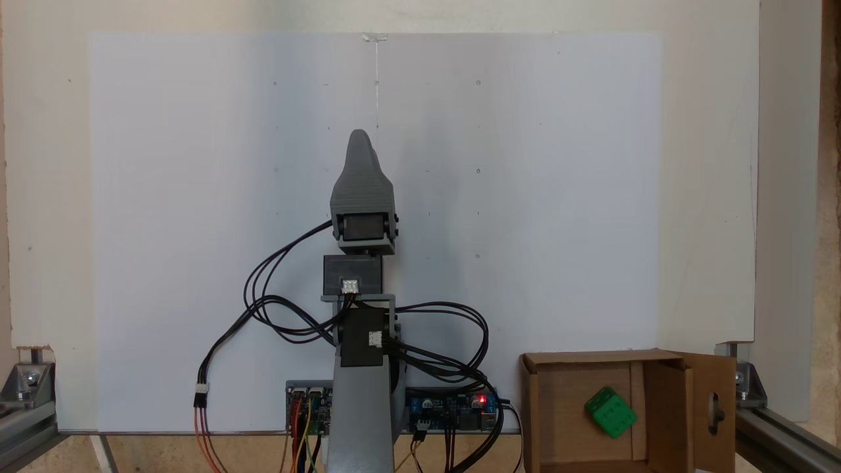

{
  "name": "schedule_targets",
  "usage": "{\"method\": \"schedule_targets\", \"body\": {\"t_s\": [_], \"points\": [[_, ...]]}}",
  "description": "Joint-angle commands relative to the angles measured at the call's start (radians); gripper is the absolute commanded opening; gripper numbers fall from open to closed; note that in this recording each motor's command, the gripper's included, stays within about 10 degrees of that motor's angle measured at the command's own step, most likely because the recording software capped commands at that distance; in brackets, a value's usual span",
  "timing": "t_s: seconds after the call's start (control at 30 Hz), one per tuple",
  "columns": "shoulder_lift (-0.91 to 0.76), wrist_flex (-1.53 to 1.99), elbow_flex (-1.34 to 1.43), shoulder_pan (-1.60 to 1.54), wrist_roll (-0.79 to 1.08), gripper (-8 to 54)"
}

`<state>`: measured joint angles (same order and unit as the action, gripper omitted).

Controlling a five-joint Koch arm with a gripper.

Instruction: Grasp a green dice and put it in the bin.

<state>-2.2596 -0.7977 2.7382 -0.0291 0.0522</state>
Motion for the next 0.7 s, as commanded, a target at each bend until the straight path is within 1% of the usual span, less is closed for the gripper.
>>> {"method": "schedule_targets", "body": {"t_s": [0.0, 0.33, 0.67], "points": [[-0.110, -0.165, 0.005, -0.014, -0.023, 44.6], [-0.110, -0.556, 0.210, -0.015, -0.018, 43.9], [-0.109, -0.643, 0.391, -0.014, -0.017, 44.2]]}}
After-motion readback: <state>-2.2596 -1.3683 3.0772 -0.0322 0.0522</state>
